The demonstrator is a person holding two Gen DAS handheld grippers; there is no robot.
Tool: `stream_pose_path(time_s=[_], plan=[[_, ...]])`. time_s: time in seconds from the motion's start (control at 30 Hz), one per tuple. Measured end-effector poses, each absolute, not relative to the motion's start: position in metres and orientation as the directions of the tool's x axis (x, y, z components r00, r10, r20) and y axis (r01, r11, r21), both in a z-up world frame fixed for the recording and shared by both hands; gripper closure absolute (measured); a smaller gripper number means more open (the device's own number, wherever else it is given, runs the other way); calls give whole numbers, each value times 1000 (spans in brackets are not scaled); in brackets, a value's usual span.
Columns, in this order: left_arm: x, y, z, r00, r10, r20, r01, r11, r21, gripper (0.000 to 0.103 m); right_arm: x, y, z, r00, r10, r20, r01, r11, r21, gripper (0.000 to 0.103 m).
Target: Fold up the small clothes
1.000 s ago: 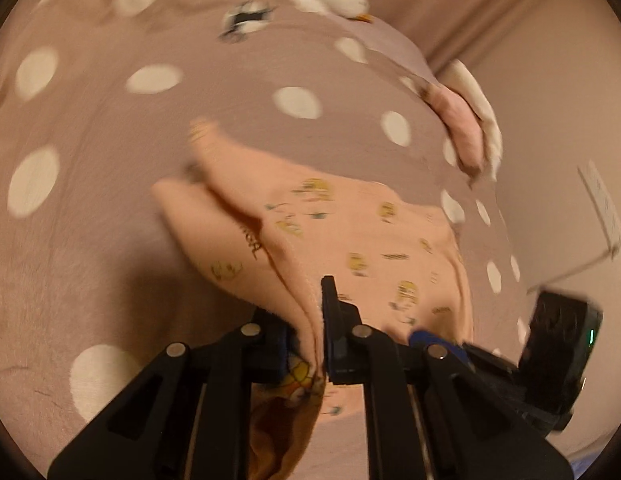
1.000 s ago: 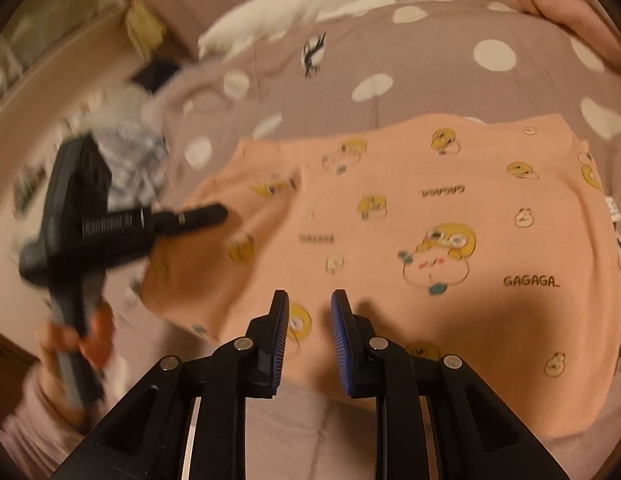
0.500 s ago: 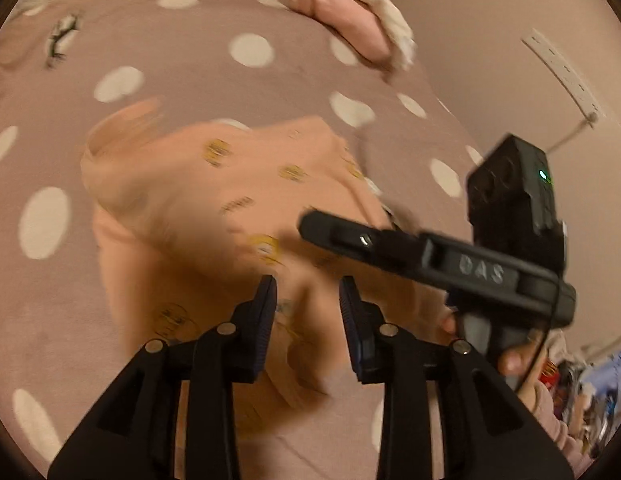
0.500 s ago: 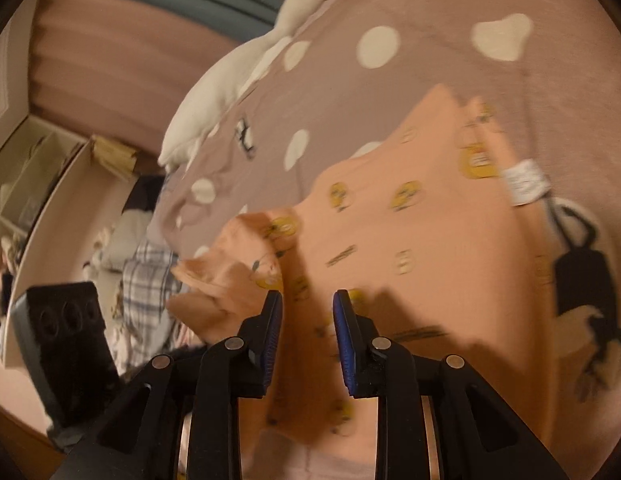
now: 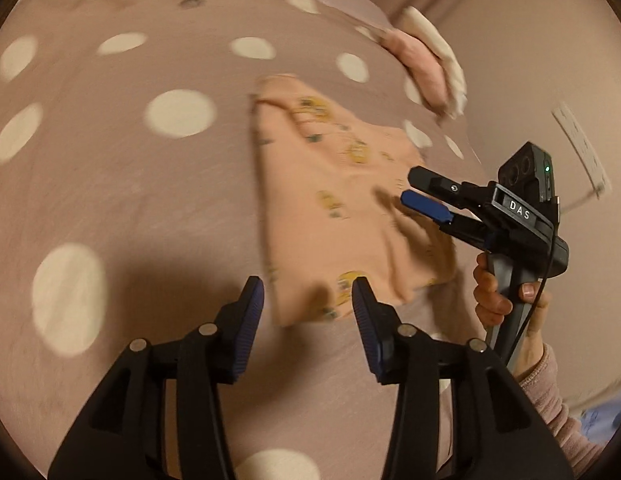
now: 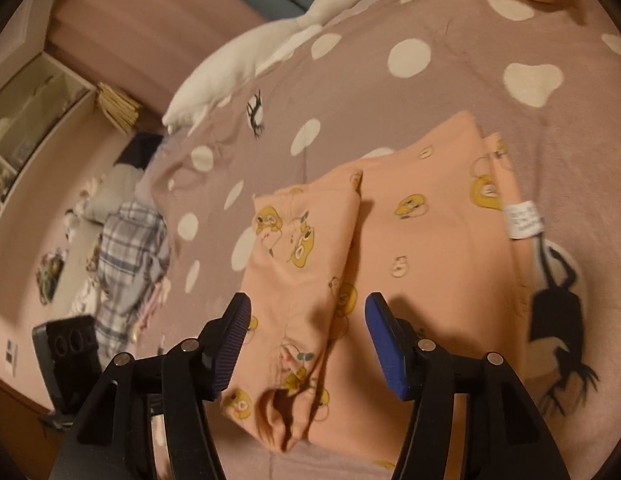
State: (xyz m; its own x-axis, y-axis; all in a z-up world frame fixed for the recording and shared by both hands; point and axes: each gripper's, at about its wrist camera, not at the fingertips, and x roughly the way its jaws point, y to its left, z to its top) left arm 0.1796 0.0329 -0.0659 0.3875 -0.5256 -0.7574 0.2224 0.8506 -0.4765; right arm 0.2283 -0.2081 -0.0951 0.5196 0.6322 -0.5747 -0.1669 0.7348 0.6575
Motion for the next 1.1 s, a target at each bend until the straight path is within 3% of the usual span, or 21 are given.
stream_pose_path(time_s=[0.1,0.23,0.57,0.7,0.73,0.77,0.8,0.87,1.1], plan=[[172,46,-68,407,-536,-739,193,842,-504,54,241,-198,-105,478,648,-592,-142,723,676,43],[164,59,-71,432,-566,-702,161,815,-557,42,249,-191,-115,460,616,-639,-112,755,646,43],[152,78,-85,422,-595,-684,121,785,-608,42,259,-167,-111,444,610,-657,-166,776,608,43],[149,79,-88,417,-594,-688,115,785,-609,42,268,-172,-118,453,639,-622,-124,736,666,44],[149,79,-89,414,-594,-690,112,786,-608,42,267,-173,-118,458,638,-619,-123,735,667,47],[149,79,-89,412,-592,-693,109,787,-608,42,266,-173,-117,465,629,-623,-127,744,656,56],[148,79,-90,411,-591,-694,106,787,-607,42,264,-172,-116,468,622,-628,-134,752,645,72],[147,78,-89,410,-589,-697,104,789,-605,42,259,-169,-114,474,614,-631,-158,764,625,85],[146,73,-82,410,-578,-706,114,800,-589,42,250,-184,-88,558,585,-589,-182,778,601,92]])
